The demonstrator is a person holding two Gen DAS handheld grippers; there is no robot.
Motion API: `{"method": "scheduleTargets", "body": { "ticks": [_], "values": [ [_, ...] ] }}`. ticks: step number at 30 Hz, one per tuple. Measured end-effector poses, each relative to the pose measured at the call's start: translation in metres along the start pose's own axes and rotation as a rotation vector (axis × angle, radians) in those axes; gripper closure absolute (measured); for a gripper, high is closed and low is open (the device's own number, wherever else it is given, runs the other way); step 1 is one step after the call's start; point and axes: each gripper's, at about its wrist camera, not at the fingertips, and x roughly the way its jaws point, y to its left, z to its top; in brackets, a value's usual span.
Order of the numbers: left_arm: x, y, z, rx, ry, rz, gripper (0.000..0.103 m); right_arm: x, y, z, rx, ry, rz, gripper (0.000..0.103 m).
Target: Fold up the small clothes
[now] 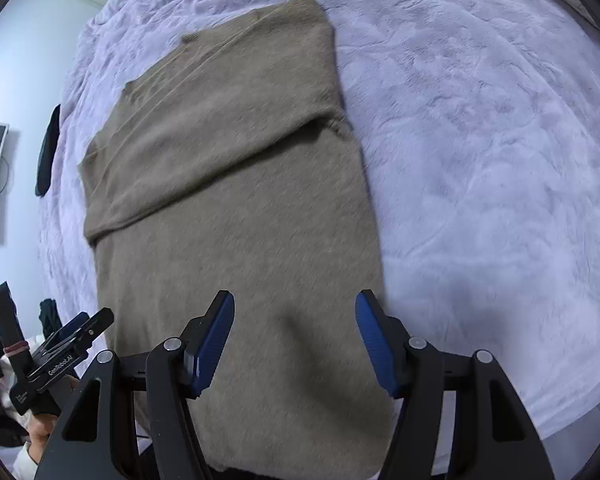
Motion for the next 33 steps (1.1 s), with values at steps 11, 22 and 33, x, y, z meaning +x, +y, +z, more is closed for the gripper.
{"method": "scheduleTargets", "body": {
  "ticks": [11,22,33],
  "values": [
    [-0.029,0.005,-0.039,-0.059,-0.001,-0.001,0.006,-0.008,0.012,-0.039,0.005,0.047,0.047,0.031],
    [-0.044,0.02,-0.055,-0.13,-0.021,0.002,0.006,-0.006,0.031,-0.054,-0.033,0.092,0.064,0.03],
    [-0.045,0.034,-0.069,-0.085,-0.022,-0.05,0.006,-0.011,0.048,-0.08,-0.028,0.069,0.041,0.026]
  ]
}}
